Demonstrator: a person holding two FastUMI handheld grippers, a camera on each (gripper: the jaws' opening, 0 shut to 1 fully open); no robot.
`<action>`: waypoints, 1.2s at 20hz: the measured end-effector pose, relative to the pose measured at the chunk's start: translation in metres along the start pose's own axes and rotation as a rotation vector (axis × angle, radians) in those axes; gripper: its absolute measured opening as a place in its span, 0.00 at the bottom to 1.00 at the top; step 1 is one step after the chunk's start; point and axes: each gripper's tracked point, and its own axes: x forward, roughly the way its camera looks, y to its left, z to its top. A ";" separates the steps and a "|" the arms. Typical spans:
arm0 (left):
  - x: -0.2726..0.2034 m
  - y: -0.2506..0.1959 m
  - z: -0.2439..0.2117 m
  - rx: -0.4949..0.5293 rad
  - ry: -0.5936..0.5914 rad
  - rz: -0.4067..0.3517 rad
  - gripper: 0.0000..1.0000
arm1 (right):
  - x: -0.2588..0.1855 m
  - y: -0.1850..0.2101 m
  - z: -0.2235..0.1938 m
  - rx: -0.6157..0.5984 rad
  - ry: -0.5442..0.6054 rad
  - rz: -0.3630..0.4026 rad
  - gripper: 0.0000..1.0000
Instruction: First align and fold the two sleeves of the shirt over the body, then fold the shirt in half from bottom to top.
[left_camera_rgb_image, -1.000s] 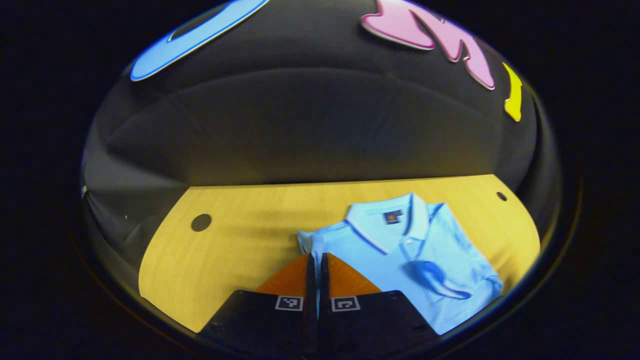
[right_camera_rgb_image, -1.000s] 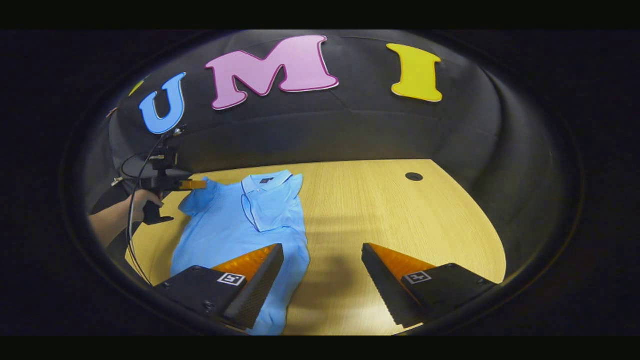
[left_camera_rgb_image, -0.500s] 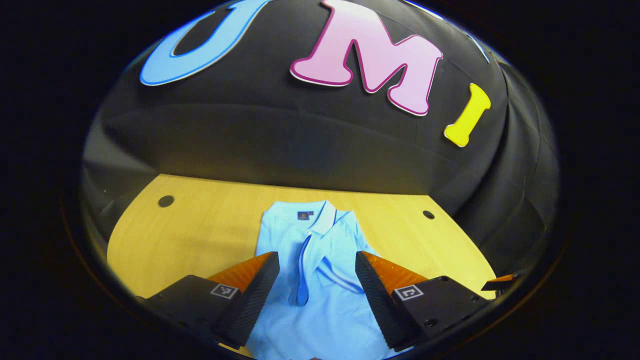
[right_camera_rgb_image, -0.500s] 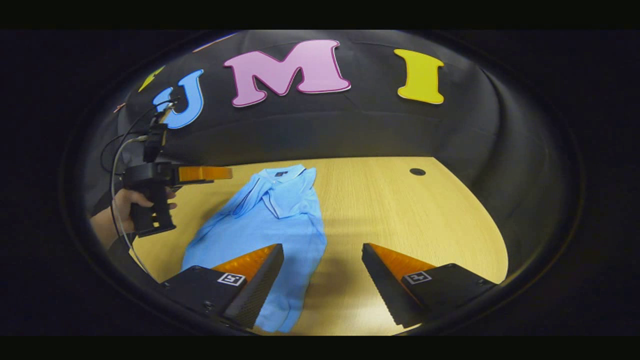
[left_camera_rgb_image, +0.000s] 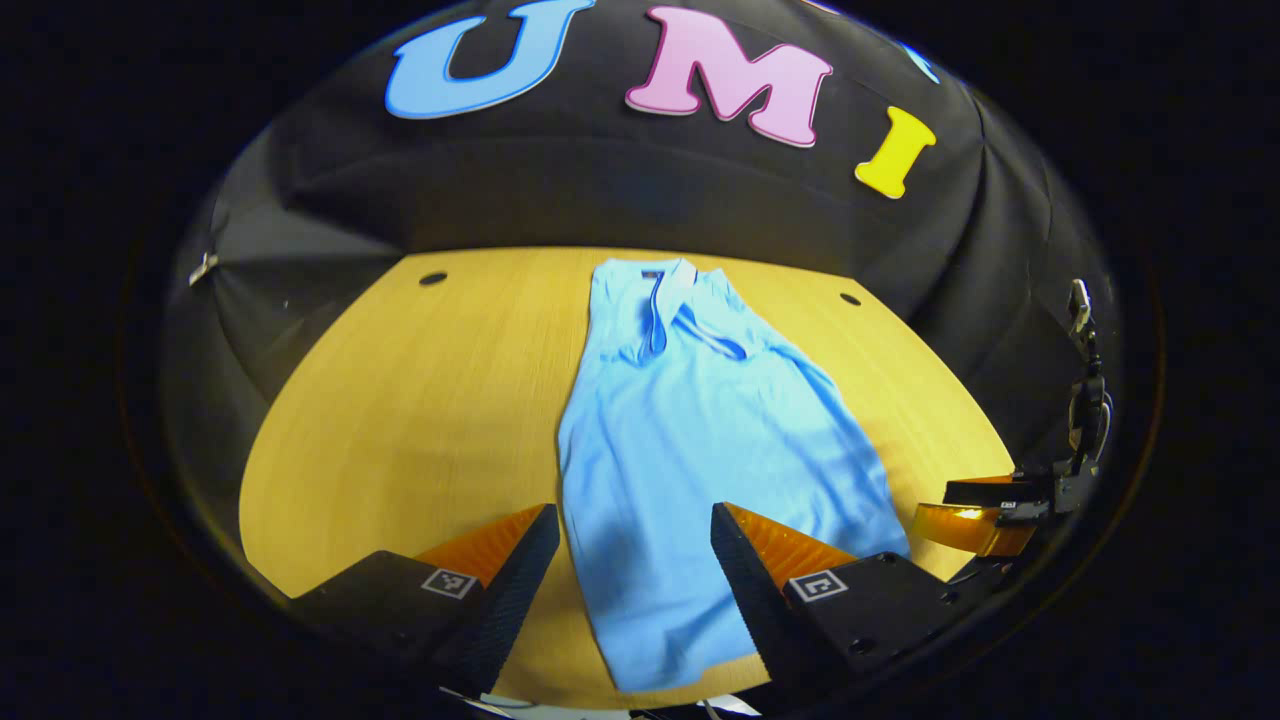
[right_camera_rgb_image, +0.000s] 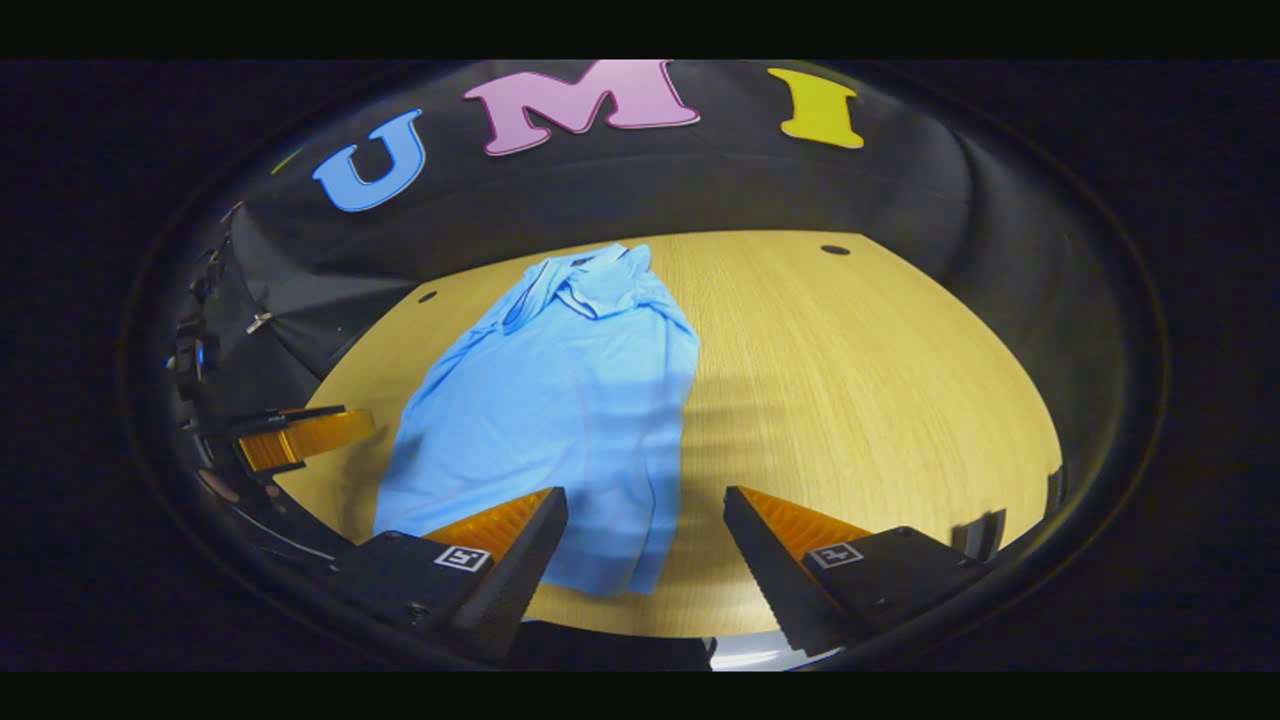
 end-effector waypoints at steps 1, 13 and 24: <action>-0.003 0.002 -0.016 -0.010 0.019 0.017 0.98 | 0.001 0.002 -0.009 0.014 0.015 -0.002 0.99; 0.007 -0.010 -0.093 0.100 0.116 0.090 0.94 | 0.020 0.006 -0.049 -0.158 0.071 -0.096 0.99; 0.015 -0.029 -0.090 0.046 0.170 -0.045 0.07 | 0.024 0.021 -0.050 -0.044 0.160 0.059 0.00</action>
